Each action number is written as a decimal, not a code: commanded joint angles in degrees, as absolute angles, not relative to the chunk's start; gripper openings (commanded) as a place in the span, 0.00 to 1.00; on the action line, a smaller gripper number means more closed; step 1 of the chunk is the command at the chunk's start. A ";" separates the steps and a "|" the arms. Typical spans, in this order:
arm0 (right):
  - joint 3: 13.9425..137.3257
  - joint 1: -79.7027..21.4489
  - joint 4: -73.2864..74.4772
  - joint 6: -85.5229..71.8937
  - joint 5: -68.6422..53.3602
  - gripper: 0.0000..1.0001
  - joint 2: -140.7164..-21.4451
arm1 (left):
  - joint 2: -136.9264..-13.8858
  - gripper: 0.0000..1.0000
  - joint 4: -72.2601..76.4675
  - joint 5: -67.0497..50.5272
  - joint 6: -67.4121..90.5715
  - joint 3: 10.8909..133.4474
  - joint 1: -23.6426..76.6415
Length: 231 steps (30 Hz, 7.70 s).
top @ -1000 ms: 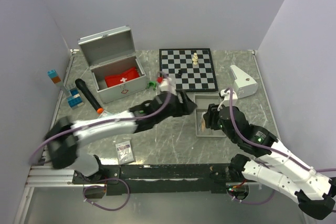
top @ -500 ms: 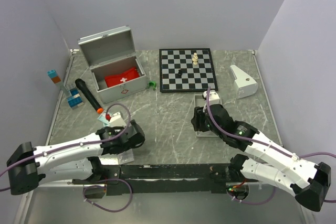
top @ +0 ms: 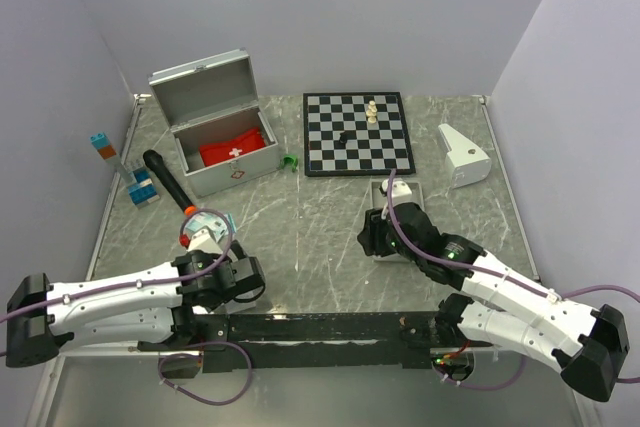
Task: Organize the medicine kit
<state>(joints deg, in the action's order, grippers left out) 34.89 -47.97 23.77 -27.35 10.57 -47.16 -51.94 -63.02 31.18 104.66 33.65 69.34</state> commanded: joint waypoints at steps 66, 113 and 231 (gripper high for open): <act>42.81 -47.64 47.20 -29.62 25.23 0.54 -24.17 | -128.32 0.49 -18.72 13.19 68.46 108.37 64.34; 39.99 -18.82 38.68 -29.80 15.48 0.66 -45.77 | -82.46 0.82 -10.02 21.45 69.96 54.78 58.36; 44.73 -14.24 18.29 -47.67 10.28 0.51 -63.98 | -60.11 0.80 -4.92 24.52 69.35 33.30 54.14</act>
